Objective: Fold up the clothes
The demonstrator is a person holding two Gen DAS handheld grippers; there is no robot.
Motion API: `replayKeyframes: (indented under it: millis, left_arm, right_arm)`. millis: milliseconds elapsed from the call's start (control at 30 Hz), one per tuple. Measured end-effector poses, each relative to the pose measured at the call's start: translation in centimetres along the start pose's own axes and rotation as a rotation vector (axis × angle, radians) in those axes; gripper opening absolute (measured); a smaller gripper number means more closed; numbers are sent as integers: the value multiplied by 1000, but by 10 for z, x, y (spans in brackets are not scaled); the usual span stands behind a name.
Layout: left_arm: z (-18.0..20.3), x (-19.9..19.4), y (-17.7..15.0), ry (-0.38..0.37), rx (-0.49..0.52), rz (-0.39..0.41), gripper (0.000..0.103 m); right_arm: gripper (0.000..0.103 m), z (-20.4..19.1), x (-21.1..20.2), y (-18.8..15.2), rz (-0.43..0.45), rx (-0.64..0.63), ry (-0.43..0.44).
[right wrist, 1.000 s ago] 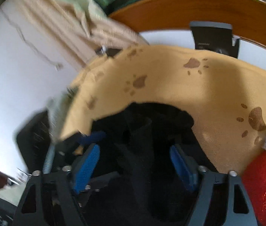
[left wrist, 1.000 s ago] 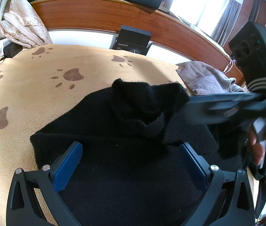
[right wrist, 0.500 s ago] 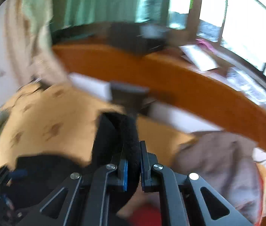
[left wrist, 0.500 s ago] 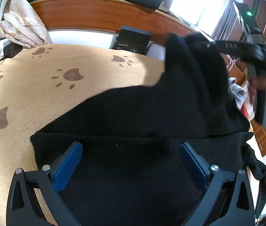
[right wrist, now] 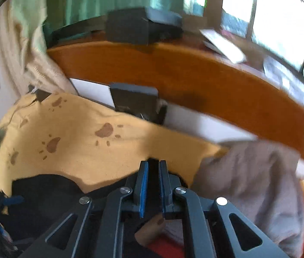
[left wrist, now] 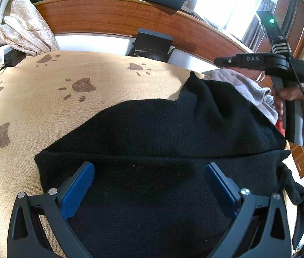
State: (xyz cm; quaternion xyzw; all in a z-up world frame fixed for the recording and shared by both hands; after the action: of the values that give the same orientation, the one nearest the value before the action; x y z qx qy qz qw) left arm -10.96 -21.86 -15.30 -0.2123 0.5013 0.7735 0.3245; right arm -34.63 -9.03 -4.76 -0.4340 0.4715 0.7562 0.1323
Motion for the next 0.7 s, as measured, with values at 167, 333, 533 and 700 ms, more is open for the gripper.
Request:
replayKeyframes:
  millis: [167, 333, 533, 700]
  left_arm:
    - [0, 0, 0, 1, 1, -1, 102]
    - [0, 0, 0, 2, 2, -3, 102]
    - [-1, -1, 0, -1, 0, -1, 102]
    - [-2, -2, 0, -15, -10, 5, 102]
  right_arm:
    - [65, 3, 46, -24, -158, 85, 21]
    - [65, -4, 64, -28, -191, 141, 111]
    - [17, -16, 58, -22, -119, 113, 174]
    - [10, -33, -19, -8, 151, 15, 393]
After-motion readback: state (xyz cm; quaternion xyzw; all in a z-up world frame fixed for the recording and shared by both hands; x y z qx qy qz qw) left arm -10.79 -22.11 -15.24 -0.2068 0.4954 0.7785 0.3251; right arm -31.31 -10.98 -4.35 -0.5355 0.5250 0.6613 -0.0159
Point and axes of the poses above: each gripper's, at about its wrist camera, not at the fingertips, and x roughly the way its jaws point, z to its right, y to its top, the point moved 5 cm from there along x, roughly the way its jaws point, and after that the axes turned 10 degrees about -y, right-handed, at the moved point
